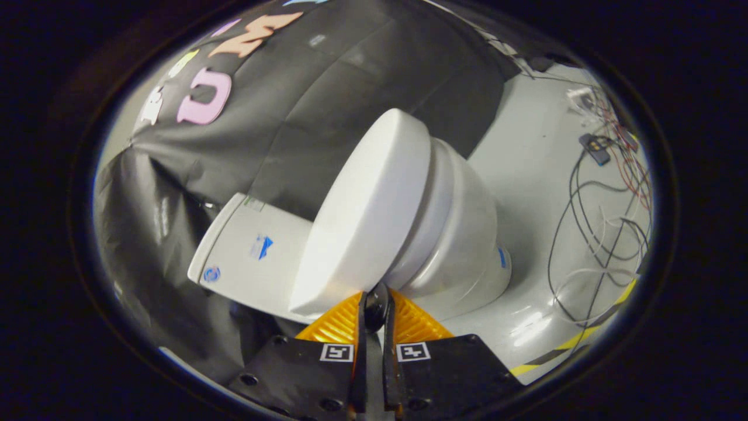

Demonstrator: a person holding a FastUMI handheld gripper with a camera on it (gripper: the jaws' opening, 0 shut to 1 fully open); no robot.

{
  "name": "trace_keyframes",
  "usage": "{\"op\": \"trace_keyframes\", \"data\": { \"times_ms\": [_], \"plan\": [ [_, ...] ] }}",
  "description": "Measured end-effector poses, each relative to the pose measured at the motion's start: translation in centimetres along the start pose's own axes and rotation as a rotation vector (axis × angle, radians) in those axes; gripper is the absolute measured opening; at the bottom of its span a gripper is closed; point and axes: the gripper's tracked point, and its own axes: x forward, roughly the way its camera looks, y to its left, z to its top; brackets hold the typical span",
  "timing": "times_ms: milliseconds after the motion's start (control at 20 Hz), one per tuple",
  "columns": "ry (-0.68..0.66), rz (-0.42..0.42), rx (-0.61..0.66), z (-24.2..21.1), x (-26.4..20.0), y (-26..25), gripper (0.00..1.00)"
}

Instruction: Open the toilet lid.

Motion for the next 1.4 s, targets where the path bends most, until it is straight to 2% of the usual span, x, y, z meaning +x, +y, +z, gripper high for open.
{"op": "trace_keyframes", "data": {
  "times_ms": [100, 200, 300, 450, 950, 1100, 1250, 1400],
  "plan": [
    [-0.019, -0.089, -0.006, -0.1, 0.0, -0.3, 0.12],
    [-0.047, -0.132, 0.01, 0.2, -0.5, 0.2, 0.12],
    [-0.099, -0.123, 0.054, 1.1, -1.3, 1.6, 0.12],
    [-0.185, -0.104, 0.133, 2.7, -1.7, 4.1, 0.07],
    [-0.26, -0.151, 0.071, 4.1, -3.2, 8.5, 0.05],
    [-0.266, -0.22, 0.079, 4.2, -3.2, 8.0, 0.01],
    [-0.266, -0.247, 0.104, 4.3, -3.6, 8.5, 0.01],
    [-0.287, -0.244, 0.059, 4.7, -4.0, 9.7, 0.0]
  ]
}}
